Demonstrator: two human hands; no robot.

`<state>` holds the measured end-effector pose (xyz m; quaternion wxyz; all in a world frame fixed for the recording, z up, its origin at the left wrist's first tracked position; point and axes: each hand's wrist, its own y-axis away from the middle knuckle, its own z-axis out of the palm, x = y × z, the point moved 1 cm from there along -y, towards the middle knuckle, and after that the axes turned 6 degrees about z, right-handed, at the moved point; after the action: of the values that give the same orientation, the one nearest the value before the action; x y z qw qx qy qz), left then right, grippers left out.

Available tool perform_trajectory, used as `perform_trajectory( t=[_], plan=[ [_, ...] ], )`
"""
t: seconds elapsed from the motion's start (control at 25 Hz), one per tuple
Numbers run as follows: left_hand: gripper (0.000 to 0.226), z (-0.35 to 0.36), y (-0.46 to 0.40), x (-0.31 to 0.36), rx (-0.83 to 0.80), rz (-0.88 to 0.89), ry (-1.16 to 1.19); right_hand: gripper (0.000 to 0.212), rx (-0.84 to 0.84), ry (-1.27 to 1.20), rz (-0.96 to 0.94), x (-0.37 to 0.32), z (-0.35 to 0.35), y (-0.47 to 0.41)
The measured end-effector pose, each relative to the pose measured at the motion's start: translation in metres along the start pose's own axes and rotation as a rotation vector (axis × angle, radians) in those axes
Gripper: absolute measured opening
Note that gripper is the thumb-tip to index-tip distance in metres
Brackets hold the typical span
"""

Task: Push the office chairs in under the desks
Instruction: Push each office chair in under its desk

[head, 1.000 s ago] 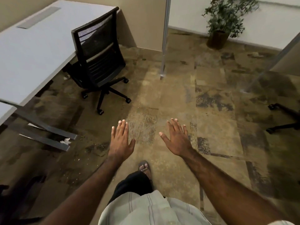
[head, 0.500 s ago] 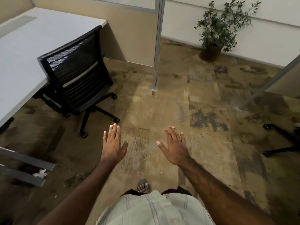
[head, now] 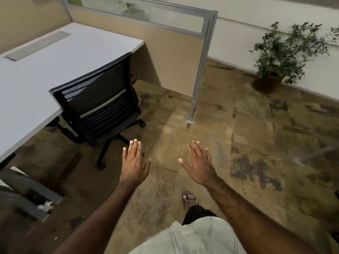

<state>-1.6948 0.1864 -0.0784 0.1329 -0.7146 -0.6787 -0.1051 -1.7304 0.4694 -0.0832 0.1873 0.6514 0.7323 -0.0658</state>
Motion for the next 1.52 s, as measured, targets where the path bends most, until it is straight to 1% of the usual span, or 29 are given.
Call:
perform_trajectory(
  t=[0.04, 0.12, 0.16, 0.2, 0.32, 0.4, 0.48, 0.56, 0.68, 0.8, 0.88, 1.0, 1.04, 1.16, 1.28, 1.4, 1.52],
  plan=[
    [0.085, -0.002, -0.006, 0.001, 0.006, -0.012, 0.0, 0.086, -0.007, 0.016, -0.019, -0.002, -0.005, -0.01],
    [0.084, -0.003, -0.043, 0.01, 0.077, -0.075, 0.007, 0.086, -0.027, 0.029, -0.102, 0.004, -0.023, -0.064],
    [0.084, -0.007, -0.044, 0.013, 0.097, -0.087, -0.001, 0.086, -0.028, 0.045, -0.114, 0.0, -0.028, -0.069],
    [0.084, -0.011, -0.059, 0.019, 0.114, -0.107, 0.001, 0.086, -0.054, 0.052, -0.148, -0.001, -0.04, -0.092],
    [0.085, -0.013, -0.104, 0.033, 0.188, -0.216, 0.002, 0.086, -0.077, 0.063, -0.268, 0.002, -0.064, -0.156],
    [0.086, -0.018, -0.113, 0.034, 0.204, -0.241, 0.004, 0.087, -0.106, 0.008, -0.312, -0.008, -0.074, -0.177],
    [0.086, -0.019, -0.13, 0.035, 0.247, -0.304, 0.02, 0.086, -0.13, -0.027, -0.359, -0.012, -0.078, -0.206],
    [0.086, -0.024, -0.137, 0.035, 0.266, -0.303, 0.008, 0.085, -0.128, -0.041, -0.398, -0.023, -0.081, -0.226],
    [0.082, -0.041, -0.158, 0.007, 0.335, -0.286, -0.083, 0.085, -0.084, -0.08, -0.483, -0.06, -0.078, -0.267],
    [0.084, -0.068, -0.183, -0.035, 0.392, -0.295, -0.168, 0.085, -0.011, -0.084, -0.577, -0.116, -0.073, -0.312],
    [0.083, -0.081, -0.193, -0.043, 0.418, -0.28, -0.218, 0.084, 0.037, -0.11, -0.604, -0.135, -0.075, -0.324],
    [0.083, -0.104, -0.212, -0.071, 0.485, -0.319, -0.251, 0.084, 0.061, -0.103, -0.685, -0.183, -0.071, -0.358],
    [0.083, -0.111, -0.217, -0.069, 0.504, -0.31, -0.254, 0.084, 0.085, -0.1, -0.696, -0.188, -0.075, -0.362],
    [0.086, -0.129, -0.231, -0.098, 0.535, -0.345, -0.253, 0.085, 0.093, -0.114, -0.74, -0.226, -0.073, -0.386],
    [0.086, -0.146, -0.243, -0.124, 0.52, -0.374, -0.244, 0.089, 0.125, -0.121, -0.76, -0.254, -0.078, -0.404],
    [0.083, -0.161, -0.255, -0.152, 0.493, -0.477, -0.234, 0.091, 0.09, -0.107, -0.791, -0.276, -0.085, -0.426],
    [0.076, -0.166, -0.263, -0.175, 0.463, -0.564, -0.287, 0.085, 0.029, -0.039, -0.789, -0.29, -0.09, -0.449]
  ],
)
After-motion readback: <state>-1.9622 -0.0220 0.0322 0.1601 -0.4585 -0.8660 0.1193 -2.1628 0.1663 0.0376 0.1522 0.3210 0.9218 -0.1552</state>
